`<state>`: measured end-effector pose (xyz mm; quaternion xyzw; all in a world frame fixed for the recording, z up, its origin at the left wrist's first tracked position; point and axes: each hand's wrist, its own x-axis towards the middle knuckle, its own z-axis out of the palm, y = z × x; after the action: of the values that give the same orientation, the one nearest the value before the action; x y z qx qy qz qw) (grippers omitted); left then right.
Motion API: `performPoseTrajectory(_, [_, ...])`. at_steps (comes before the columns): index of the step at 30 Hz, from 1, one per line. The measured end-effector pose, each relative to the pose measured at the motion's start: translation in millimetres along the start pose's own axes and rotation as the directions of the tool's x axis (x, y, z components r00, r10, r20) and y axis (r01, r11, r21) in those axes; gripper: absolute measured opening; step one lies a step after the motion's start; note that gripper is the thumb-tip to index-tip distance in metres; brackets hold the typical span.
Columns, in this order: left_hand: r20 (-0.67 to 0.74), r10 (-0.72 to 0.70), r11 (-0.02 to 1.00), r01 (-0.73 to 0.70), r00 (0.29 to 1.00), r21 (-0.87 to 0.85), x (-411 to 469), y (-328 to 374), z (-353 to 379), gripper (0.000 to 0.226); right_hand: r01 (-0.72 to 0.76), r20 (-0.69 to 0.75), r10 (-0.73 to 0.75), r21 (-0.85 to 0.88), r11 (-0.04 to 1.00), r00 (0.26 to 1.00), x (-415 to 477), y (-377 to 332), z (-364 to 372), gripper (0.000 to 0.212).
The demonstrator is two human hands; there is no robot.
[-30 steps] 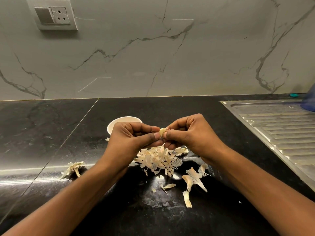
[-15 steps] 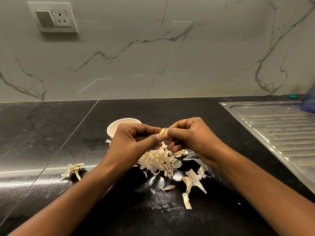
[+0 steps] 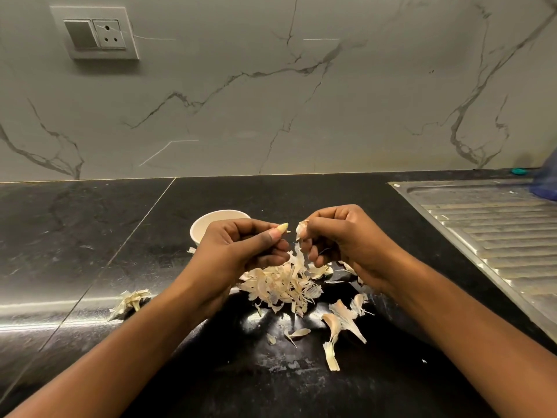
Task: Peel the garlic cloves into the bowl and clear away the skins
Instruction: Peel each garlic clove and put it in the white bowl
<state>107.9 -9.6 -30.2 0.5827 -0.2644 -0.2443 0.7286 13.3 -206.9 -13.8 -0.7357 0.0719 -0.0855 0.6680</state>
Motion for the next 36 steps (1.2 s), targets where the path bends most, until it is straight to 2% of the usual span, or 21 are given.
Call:
performPoseTrajectory(3, [0.004, -0.011, 1.000, 0.011, 1.000, -0.019, 3, -1, -2, 0.023, 0.017, -0.038, -0.018, -0.021, 1.000, 0.999, 2, 1, -6, 0.009])
performPoseTrajectory(8, [-0.018, 0.002, 1.000, -0.001, 1.000, 0.022, 3, 1, -4, 0.024, 0.094, -0.053, -0.108, -0.220, 0.971, 0.993, 3, 3, -11, 0.007])
performPoseTrajectory(10, [-0.039, 0.029, 0.997, -0.026, 0.999, 0.079, 2, 4, -5, 0.021, 0.118, -0.028, -0.130, -0.268, 0.956, 0.991, 2, 2, -12, 0.008])
performPoseTrajectory(13, [-0.101, 0.106, 0.969, -0.080, 0.989, 0.236, 0, 8, -12, 0.019, 0.130, -0.013, -0.139, -0.286, 0.949, 0.990, 2, 1, -12, 0.022])
performPoseTrajectory(16, [-0.170, 0.177, 0.947, -0.120, 0.969, 0.299, 2, 17, -22, 0.017, 0.136, -0.016, -0.152, -0.364, 0.921, 0.988, 2, 2, -12, 0.026])
performPoseTrajectory(18, [-0.245, 0.266, 0.883, -0.133, 0.932, 0.451, 6, 20, -33, 0.011, 0.142, -0.008, -0.162, -0.431, 0.891, 0.987, 2, 4, -12, 0.018])
performPoseTrajectory(20, [-0.257, 0.380, 0.743, -0.128, 0.889, 0.657, 10, 22, -46, 0.009, 0.142, 0.006, -0.155, -0.440, 0.887, 0.988, 1, 6, -13, 0.009])
performPoseTrajectory(23, [-0.239, 0.459, 0.589, -0.091, 0.856, 0.803, 12, 25, -61, 0.010, 0.159, 0.019, -0.167, -0.425, 0.891, 0.986, 2, 7, -13, 0.018])
performPoseTrajectory(30, [-0.240, 0.363, 0.519, 0.018, 0.900, 0.855, 20, 19, -71, 0.023, 0.176, 0.005, -0.187, -0.367, 0.913, 0.982, 3, 7, -14, 0.013])
performPoseTrajectory(36, [-0.191, 0.449, 0.506, -0.072, 0.873, 0.860, 17, 15, -60, 0.016, 0.171, -0.003, -0.185, -0.363, 0.916, 0.983, 0, 2, -18, 0.017])
